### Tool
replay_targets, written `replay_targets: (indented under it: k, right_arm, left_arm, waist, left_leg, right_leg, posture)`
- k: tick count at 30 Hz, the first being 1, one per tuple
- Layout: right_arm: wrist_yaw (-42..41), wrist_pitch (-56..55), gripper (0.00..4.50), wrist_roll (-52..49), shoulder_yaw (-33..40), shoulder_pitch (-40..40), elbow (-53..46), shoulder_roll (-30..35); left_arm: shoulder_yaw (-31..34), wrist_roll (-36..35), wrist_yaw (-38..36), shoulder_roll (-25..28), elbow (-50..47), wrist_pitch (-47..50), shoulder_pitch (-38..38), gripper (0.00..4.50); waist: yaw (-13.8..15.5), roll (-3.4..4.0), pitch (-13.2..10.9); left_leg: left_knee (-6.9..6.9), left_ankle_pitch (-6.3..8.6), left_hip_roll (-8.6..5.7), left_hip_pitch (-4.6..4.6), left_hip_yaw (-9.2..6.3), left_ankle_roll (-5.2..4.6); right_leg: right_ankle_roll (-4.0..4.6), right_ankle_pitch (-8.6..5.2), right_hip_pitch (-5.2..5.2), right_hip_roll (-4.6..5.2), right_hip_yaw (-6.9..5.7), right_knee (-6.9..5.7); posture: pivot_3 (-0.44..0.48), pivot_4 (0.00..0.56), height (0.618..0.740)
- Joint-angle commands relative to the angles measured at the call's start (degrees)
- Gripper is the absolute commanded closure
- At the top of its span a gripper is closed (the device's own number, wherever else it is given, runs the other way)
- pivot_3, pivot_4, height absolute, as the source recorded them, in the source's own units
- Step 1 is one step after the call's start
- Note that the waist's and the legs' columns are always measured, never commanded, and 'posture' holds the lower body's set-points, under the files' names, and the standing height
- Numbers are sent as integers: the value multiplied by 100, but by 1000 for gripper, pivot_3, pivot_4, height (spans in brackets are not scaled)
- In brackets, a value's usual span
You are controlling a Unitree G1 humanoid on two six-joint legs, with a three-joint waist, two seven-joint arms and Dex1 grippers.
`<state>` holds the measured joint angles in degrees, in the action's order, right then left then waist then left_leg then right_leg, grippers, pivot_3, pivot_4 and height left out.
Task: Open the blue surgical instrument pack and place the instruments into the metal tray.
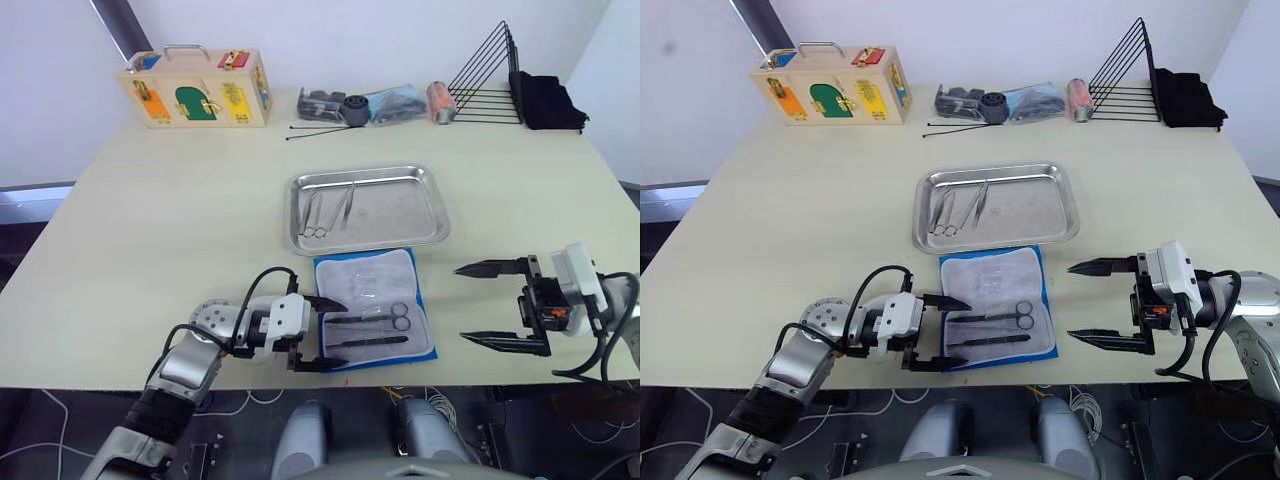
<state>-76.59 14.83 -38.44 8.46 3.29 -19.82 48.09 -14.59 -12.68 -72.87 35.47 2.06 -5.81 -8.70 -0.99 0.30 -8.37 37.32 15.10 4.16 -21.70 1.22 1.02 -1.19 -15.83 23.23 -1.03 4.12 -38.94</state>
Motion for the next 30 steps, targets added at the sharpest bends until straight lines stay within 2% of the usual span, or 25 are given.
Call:
replay_targets:
  k: [1, 7, 22, 25, 30]
  right_arm:
    - [-14, -12, 0, -68, 41, 162, -90, 5]
    - [-72, 88, 0, -158, 45, 341, -51, 46]
    - [-42, 369, 0, -125, -31, 550, -236, 81]
    - [60, 432, 0, -88, -114, 512, -316, 56]
    - [404, 238, 0, 586, -637, 523, -133, -127]
  left_arm:
    - [-225, 318, 74, 180, 347, 668, 159, 9]
    - [-267, 325, 125, 198, 308, 845, 118, 9]
    - [-307, 331, 137, 96, 712, 544, 143, 9]
    - [-311, 335, 157, 92, 713, 541, 162, 9]
    - [-327, 345, 170, 90, 689, 555, 197, 9]
  waist:
    - [-6, 0, 4]
    - [-6, -1, 13]
    - [-4, 5, 40]
    - [-6, 9, 46]
    - [-12, 6, 69]
  left_leg:
    - [0, 0, 0, 0, 0, 0]
    - [0, 0, 1, 2, -1, 0]
    - [-1, 0, 1, 4, 0, -1]
    - [-1, 0, 1, 4, 0, -1]
    - [-2, 1, 2, 5, 0, -1]
  right_leg:
    - [0, 0, 0, 0, 0, 0]
    - [0, -1, 0, -2, 1, 0]
    - [0, -1, 0, -3, 4, 0]
    - [0, -1, 0, -4, 4, 0]
    - [1, -2, 0, -5, 5, 1]
  posture:
    - [0, 150, 740]
    - [0, 150, 740]
    - [0, 150, 740]
    - [0, 150, 740]
    - [0, 150, 740]
